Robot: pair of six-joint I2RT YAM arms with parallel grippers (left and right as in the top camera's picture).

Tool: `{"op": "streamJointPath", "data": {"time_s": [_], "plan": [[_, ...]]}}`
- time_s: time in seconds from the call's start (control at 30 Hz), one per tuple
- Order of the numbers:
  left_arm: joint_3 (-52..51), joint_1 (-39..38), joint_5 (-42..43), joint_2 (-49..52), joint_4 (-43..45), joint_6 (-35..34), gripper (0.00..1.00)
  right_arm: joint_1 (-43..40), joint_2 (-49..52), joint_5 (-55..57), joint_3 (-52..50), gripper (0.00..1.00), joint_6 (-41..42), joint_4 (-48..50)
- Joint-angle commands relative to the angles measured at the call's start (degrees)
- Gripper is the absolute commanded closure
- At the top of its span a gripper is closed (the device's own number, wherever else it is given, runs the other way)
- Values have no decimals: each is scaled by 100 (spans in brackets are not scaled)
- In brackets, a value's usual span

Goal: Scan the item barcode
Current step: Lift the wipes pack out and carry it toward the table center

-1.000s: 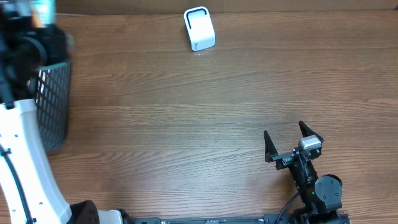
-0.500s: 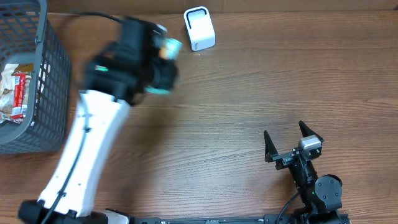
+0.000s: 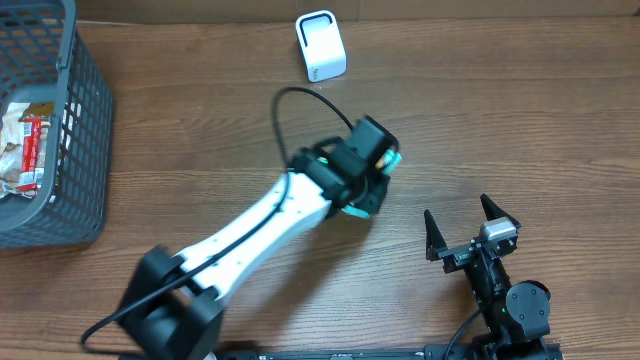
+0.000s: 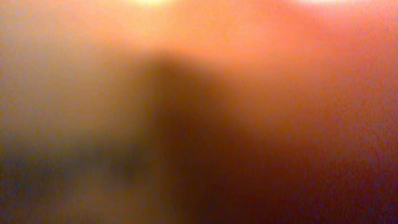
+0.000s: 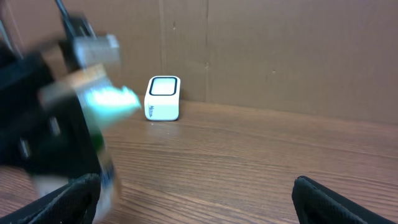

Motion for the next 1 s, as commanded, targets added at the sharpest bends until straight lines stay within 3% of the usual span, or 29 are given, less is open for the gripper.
{"op": "streamJointPath", "data": {"time_s": [0.0, 0.27, 0.67, 0.83, 0.97], "plan": [[361, -55, -24, 271, 52, -162, 50, -20, -61, 37, -61, 0, 22, 13], [487, -138, -13, 675, 481, -271, 51, -20, -61, 37, -61, 0, 22, 13], [487, -684, -699, 1145, 964, -339, 45, -20, -61, 37, -61, 0, 22, 13], [487, -721, -728, 1200, 1008, -282, 32, -20, -61, 37, -61, 0, 22, 13], [487, -721, -538, 1200, 1117, 44, 0, -20, -61, 37, -61, 0, 22, 13]]}}
